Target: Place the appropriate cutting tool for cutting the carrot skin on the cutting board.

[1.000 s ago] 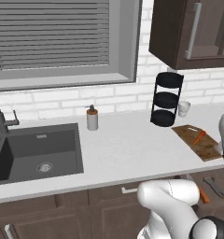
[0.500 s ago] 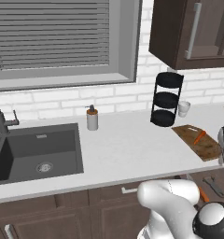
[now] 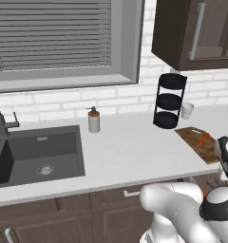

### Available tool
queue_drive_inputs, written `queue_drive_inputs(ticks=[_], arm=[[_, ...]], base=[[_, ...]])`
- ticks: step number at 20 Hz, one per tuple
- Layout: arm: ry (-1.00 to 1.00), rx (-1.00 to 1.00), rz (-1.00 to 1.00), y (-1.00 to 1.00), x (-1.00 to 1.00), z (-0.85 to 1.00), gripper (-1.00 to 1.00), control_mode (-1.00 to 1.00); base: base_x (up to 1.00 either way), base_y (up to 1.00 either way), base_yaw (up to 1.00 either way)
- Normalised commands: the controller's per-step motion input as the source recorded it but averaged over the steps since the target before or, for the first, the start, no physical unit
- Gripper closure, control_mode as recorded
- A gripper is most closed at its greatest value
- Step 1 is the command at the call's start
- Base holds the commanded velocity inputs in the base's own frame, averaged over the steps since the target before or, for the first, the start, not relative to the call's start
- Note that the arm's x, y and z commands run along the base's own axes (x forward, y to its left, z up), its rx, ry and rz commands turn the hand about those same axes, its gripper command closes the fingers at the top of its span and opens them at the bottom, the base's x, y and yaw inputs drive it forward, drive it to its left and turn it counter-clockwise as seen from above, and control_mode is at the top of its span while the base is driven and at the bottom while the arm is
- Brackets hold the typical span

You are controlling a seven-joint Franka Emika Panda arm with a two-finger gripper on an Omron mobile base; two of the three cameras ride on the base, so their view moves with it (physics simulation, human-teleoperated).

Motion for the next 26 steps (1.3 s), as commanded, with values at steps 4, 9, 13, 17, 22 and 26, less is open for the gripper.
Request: queue_drive_inputs(ticks=[4,9,13,17,22,26], arm=[[0.06,0.09,0.0,-0.06,-0.09,-0.32,-1.0,-1.0],[0.08,0.06,0.0,-0.02,-0.14,-0.32,-1.0,-1.0],[0.09,0.03,0.0,0.0,-0.21,-0.37,-1.0,-1.0],[0.02,0.03,0.0,0.0,-0.18,-0.31,-1.0,-1.0],[0.0,0.01,0.01,-0.22,0.06,0.07,-1.0,-1.0],[0.0,0.0,0.04,-0.17,0.19,0.02,-1.0,-1.0]], base=[[0.0,0.0,0.0],[0.0,0.0,0.0],[0.0,0.0,0.0],[0.0,0.0,0.0],[0.0,0.0,0.0],[0.0,0.0,0.0]])
